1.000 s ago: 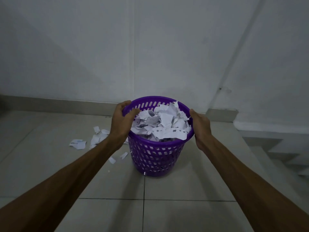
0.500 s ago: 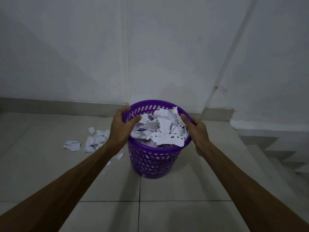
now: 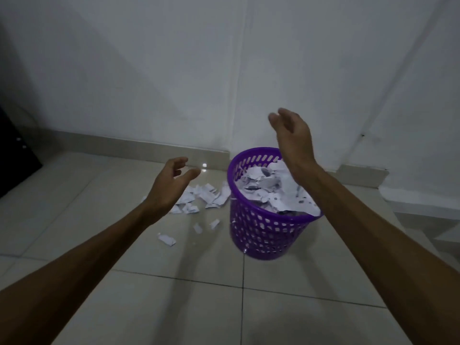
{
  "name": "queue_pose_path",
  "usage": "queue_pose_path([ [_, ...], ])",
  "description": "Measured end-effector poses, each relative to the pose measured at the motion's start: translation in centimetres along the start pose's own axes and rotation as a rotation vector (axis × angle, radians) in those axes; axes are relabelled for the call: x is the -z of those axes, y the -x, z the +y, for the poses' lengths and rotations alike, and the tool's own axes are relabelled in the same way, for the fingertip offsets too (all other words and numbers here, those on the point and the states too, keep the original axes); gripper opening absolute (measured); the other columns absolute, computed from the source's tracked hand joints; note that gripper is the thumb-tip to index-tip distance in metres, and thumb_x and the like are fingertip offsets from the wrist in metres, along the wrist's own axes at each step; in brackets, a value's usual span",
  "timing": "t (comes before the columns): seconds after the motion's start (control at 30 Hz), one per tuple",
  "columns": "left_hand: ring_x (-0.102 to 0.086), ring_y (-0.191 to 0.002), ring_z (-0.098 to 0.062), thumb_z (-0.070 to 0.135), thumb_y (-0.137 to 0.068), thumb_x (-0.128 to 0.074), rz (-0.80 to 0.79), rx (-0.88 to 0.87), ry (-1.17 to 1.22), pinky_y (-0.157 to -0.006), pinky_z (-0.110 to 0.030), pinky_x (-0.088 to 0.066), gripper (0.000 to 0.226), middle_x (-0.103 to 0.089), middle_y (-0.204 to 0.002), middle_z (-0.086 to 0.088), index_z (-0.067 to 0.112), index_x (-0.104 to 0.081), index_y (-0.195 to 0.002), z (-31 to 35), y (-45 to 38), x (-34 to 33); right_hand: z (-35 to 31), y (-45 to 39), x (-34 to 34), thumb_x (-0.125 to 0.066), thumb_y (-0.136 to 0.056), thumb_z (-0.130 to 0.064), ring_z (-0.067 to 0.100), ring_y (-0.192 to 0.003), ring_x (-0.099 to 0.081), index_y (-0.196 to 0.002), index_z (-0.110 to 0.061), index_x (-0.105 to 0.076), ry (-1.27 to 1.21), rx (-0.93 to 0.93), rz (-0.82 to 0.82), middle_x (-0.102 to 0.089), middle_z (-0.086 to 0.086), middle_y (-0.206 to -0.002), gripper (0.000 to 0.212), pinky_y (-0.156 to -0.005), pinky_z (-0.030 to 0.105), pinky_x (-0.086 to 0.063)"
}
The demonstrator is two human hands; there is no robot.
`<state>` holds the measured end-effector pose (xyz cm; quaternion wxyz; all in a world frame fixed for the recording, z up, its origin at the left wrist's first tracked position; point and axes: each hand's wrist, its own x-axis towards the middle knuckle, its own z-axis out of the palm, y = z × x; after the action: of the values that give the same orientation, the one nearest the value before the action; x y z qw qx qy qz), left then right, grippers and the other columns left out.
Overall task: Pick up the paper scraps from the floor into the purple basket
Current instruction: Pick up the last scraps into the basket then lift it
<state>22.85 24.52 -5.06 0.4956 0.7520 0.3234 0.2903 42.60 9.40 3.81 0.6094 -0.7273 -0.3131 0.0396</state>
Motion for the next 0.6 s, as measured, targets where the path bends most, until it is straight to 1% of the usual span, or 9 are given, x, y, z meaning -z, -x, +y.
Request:
queue_pose_path([
  [0.1, -0.045, -0.126, -0.016, 0.041, -0.092, -0.061, 0.001, 0.018, -0.125, -0.094, -0.03, -0.038, 0.056, -0.046, -0.145, 0.0, 0.019, -0.043, -0.141, -2.2, 0.7, 4.3, -1.1, 1.6, -5.6, -0.06, -0.097, -0.034, 0.012, -0.122, -0.054, -0.137, -0.016, -0.053, -0.065, 0.016, -0.149, -0.058, 0.001, -0.136, 0.044, -0.101, 0.024, -0.045],
  [0.23, -0.044, -0.13, -0.019, 0.046, -0.092, -0.057, 0.009, 0.1, -0.224, -0.096, -0.032, -0.037, 0.059, -0.044, -0.147, -0.003, 0.019, -0.042, -0.142, -5.6, 2.6, 8.1, 0.1, 4.4, -11.2, -0.063, -0.095, -0.027, 0.007, -0.113, -0.058, -0.134, -0.016, -0.055, -0.067, -0.021, -0.348, -0.061, 0.0, -0.131, 0.042, -0.089, 0.011, -0.046],
  [0.27, -0.044, -0.129, -0.019, 0.046, -0.092, -0.057, 0.017, 0.124, -0.225, -0.097, -0.032, -0.038, 0.059, -0.044, -0.146, -0.003, 0.019, -0.042, -0.142, -6.4, 3.1, 8.8, 0.9, 5.0, -12.4, -0.064, -0.095, -0.028, 0.007, -0.113, -0.058, -0.134, -0.016, -0.055, -0.042, -0.034, -0.396, -0.061, -0.001, -0.131, 0.042, -0.092, 0.014, -0.046],
  [0.33, -0.044, -0.131, -0.018, 0.047, -0.092, -0.057, 0.031, 0.181, -0.223, -0.099, -0.032, -0.037, 0.06, -0.044, -0.146, -0.002, 0.018, -0.042, -0.143, -8.3, 4.4, 9.7, 3.0, 6.2, -14.2, -0.065, -0.094, -0.031, 0.01, -0.119, -0.056, -0.134, -0.018, -0.056, 0.007, -0.075, -0.482, -0.06, -0.003, -0.132, 0.043, -0.103, 0.026, -0.046],
  [0.37, -0.042, -0.132, -0.018, 0.048, -0.092, -0.056, 0.043, 0.221, -0.224, -0.102, -0.033, -0.036, 0.061, -0.043, -0.148, -0.002, 0.018, -0.041, -0.143, -9.7, 5.4, 10.1, 4.3, 6.9, -15.1, -0.065, -0.093, -0.033, 0.011, -0.122, -0.055, -0.134, -0.019, -0.055, 0.037, -0.098, -0.518, -0.059, -0.003, -0.134, 0.044, -0.105, 0.029, -0.044],
  [0.4, -0.04, -0.135, -0.019, 0.05, -0.092, -0.055, 0.056, 0.251, -0.236, -0.105, -0.035, -0.035, 0.063, -0.041, -0.149, -0.003, 0.018, -0.041, -0.144, -10.8, 6.4, 10.2, 5.4, 7.6, -15.2, -0.064, -0.094, -0.035, 0.012, -0.126, -0.052, -0.136, -0.019, -0.054, 0.073, -0.109, -0.551, -0.057, -0.004, -0.137, 0.046, -0.104, 0.027, -0.041],
  [0.5, -0.022, -0.146, -0.023, 0.057, -0.091, -0.049, 0.138, 0.365, -0.352, -0.117, -0.041, -0.02, 0.073, -0.027, -0.158, -0.008, 0.014, -0.035, -0.149, -15.3, 10.1, 9.7, 9.6, 9.6, -16.1, -0.062, -0.093, -0.042, 0.012, -0.134, -0.043, -0.143, -0.018, -0.047, 0.229, -0.138, -0.639, -0.047, -0.003, -0.146, 0.057, -0.101, 0.022, -0.031],
  [0.57, -0.006, -0.15, -0.028, 0.055, -0.093, -0.046, 0.198, 0.471, -0.42, -0.12, -0.042, -0.009, 0.078, -0.011, -0.162, -0.016, 0.009, -0.025, -0.152, -18.4, 13.0, 8.8, 12.4, 10.5, -16.4, -0.055, -0.093, -0.053, 0.015, -0.142, -0.032, -0.147, -0.019, -0.042, 0.331, -0.173, -0.669, -0.036, -0.001, -0.154, 0.065, -0.11, 0.026, -0.027],
  [0.6, 0.001, -0.15, -0.03, 0.055, -0.094, -0.044, 0.205, 0.521, -0.443, -0.121, -0.042, -0.005, 0.082, -0.004, -0.161, -0.02, 0.006, -0.019, -0.153, -20.0, 14.3, 8.3, 13.7, 10.8, -16.6, -0.046, -0.093, -0.061, 0.017, -0.146, -0.024, -0.149, -0.021, -0.037, 0.384, -0.208, -0.682, -0.028, 0.001, -0.159, 0.069, -0.116, 0.032, -0.022],
])
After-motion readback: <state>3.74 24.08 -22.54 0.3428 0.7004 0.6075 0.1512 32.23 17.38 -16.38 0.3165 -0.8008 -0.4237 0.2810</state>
